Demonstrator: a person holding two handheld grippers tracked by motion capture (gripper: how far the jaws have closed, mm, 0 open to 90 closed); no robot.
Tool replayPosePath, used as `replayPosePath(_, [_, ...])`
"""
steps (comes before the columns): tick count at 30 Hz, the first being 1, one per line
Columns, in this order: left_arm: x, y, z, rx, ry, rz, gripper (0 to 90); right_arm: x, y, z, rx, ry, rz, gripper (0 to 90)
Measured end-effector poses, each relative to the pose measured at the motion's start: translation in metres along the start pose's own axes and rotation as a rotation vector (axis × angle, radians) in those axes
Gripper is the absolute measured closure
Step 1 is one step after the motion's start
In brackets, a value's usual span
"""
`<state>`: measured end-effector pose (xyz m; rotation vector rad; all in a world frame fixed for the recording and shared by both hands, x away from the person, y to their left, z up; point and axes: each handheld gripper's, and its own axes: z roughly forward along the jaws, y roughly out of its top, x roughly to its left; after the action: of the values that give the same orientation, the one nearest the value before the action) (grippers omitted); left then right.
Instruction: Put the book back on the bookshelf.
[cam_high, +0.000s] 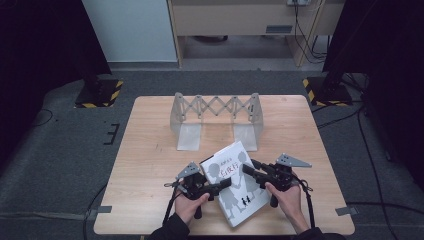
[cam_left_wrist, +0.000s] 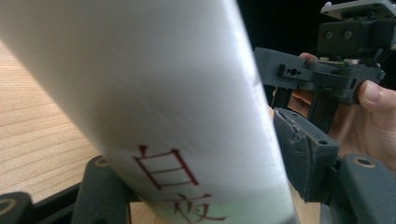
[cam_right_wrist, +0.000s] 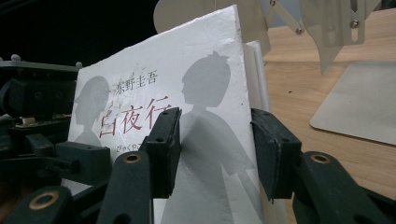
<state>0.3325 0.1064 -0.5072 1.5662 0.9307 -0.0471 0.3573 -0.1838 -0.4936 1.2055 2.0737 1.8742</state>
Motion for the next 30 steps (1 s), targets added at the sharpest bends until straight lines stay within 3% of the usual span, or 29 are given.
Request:
replayPosePath(2, [-0.001, 0.001, 0.0, -0.005, -0.006, -0.005, 40.3, -0.001, 0.001, -0.001, 0.004, 0.004, 0.005, 54.5])
replayPosePath(3, [-0.002, 0.002, -0.001, -0.001, -0.012, -0.011, 40.9, -0.002, 0.002, -0.004, 0.001, -0.019, -0.019, 52.0])
replayPosePath(7, [-0.003, 0.006, -0.003, 0.009, -0.028, -0.016, 43.4, -0.01, 0.004, -0.016, -0.014, -0.07, -0.029, 45.8])
replayPosePath(13, [-0.004, 0.015, -0.005, 0.023, -0.03, -0.02, 45.5, -0.029, 0.005, -0.032, 0.002, -0.225, -0.088, 36.8])
replayPosePath(15, [-0.004, 0.016, -0.005, 0.025, -0.03, -0.018, 45.9, -0.032, 0.004, -0.033, 0.015, -0.246, -0.1, 36.5])
replayPosePath(16, [-0.004, 0.018, -0.005, 0.03, -0.032, -0.019, 46.2, -0.036, 0.002, -0.034, 0.027, -0.284, -0.107, 34.4])
replayPosePath(17, [-0.004, 0.018, -0.005, 0.03, -0.032, -0.019, 46.5, -0.036, 0.002, -0.034, 0.027, -0.284, -0.107, 34.4])
replayPosePath(23, [-0.013, 0.029, -0.006, 0.043, -0.043, 0.013, 49.4, -0.048, -0.003, -0.037, 0.129, -0.434, -0.147, 30.5])
replayPosePath(30, [-0.022, 0.033, -0.007, 0.045, -0.049, 0.03, 51.4, -0.062, -0.01, -0.043, 0.225, -0.513, -0.13, 28.7])
